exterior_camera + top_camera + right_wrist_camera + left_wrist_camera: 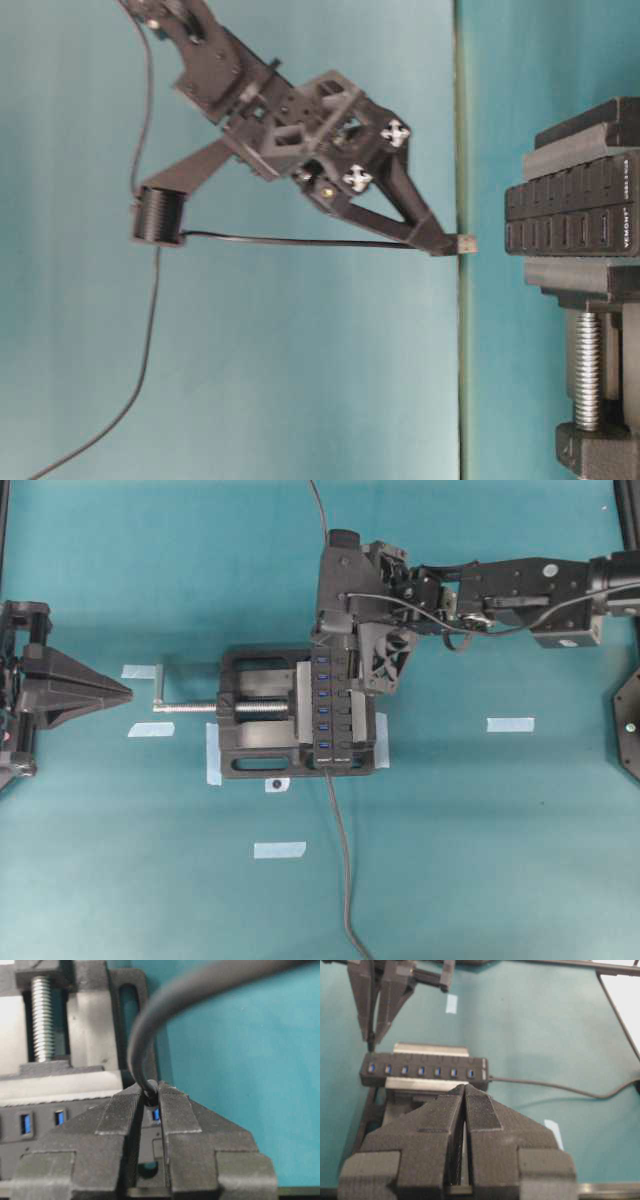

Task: Insert the USB into the center port of the fixed hub
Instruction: 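Pull the plug out of the end port and lift it away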

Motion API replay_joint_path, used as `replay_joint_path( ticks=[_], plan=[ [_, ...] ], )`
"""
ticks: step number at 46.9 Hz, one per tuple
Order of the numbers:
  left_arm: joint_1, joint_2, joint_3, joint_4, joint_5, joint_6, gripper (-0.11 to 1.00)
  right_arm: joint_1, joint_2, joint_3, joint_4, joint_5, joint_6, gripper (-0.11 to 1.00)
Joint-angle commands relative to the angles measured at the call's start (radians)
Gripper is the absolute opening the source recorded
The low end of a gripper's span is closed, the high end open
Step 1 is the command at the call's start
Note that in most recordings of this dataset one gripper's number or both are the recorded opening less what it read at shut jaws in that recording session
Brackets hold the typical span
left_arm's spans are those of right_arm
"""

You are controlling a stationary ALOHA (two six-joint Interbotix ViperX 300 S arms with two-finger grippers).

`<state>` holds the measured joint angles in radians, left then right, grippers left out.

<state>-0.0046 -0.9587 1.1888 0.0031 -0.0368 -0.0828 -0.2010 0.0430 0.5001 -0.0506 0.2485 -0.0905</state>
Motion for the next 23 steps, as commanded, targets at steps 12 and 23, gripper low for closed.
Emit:
replay_joint_path(
  ticks=[12,23],
  plan=[
    [0.000,0.000,-0.009,0.002,-0.005,0.000,0.02,0.040,-0.064,-0.028,0.002,0.058,-0.012,0.11],
    [0.000,0.000,-0.011,0.002,-0.011,0.000,0.02,0.060,-0.067,-0.028,0.002,0.058,-0.009,0.11]
  ],
)
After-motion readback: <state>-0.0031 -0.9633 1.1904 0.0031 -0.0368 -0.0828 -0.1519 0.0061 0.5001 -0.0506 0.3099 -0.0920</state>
